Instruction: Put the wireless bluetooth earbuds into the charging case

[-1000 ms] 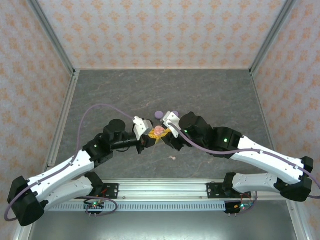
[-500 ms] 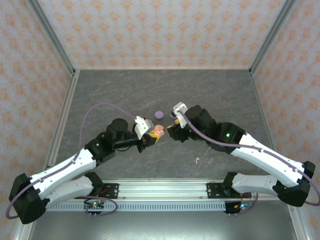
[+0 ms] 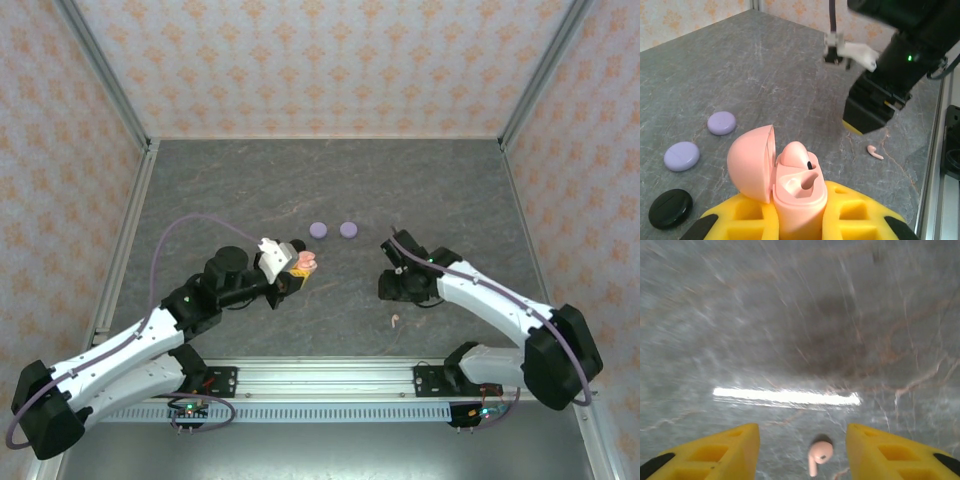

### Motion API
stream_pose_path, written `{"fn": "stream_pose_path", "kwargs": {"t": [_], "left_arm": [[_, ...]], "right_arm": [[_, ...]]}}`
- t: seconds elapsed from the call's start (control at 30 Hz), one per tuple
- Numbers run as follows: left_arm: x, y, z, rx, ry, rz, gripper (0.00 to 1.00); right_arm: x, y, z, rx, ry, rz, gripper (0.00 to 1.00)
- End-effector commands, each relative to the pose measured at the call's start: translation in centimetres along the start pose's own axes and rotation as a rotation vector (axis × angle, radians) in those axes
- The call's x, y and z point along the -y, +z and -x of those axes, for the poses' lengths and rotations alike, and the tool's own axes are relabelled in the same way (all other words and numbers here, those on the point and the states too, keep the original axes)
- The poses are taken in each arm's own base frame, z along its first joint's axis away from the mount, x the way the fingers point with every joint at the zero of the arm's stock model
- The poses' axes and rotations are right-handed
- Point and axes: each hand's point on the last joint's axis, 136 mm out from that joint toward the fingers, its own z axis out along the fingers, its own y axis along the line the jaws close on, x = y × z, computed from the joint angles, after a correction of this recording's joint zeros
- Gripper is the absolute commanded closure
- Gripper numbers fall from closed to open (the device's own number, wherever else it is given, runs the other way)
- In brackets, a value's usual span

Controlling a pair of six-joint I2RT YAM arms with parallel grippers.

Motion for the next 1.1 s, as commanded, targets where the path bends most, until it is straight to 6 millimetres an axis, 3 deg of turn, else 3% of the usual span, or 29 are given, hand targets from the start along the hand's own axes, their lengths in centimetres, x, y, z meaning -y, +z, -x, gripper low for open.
{"fn": "stream_pose_path", "kwargs": {"t": [0.0,0.1,0.23,0.6,1.07], "left_arm": [[-0.3,-0.1,0.1,0.015,0.006,0.021,1.0],[-0.3,-0.1,0.2,0.018,0.011,0.021,1.0],[-0.3,0.1,0.1,0.014,0.015,0.023,1.0],[-0.3,0.5,0.3,0.006,0.012,0.015,1.0],[-0.3,1.2,0.3,-0.006,0.013,0.005,1.0]], "right_arm": [[1.2,1.3,-1.8,-0.08,0.062,-0.048,0.53],[2.0,2.5,-3.0,-0.129,0.059,-0.087,0.55],[1.4,3.6,-4.0,-0.179,0.073,-0.048,0.61],[0.9,4.7,-5.3,-0.233,0.048,-0.05,0.67],[0.8,3.0,-4.9,-0.189,0.032,-0.065,0.65]]}}
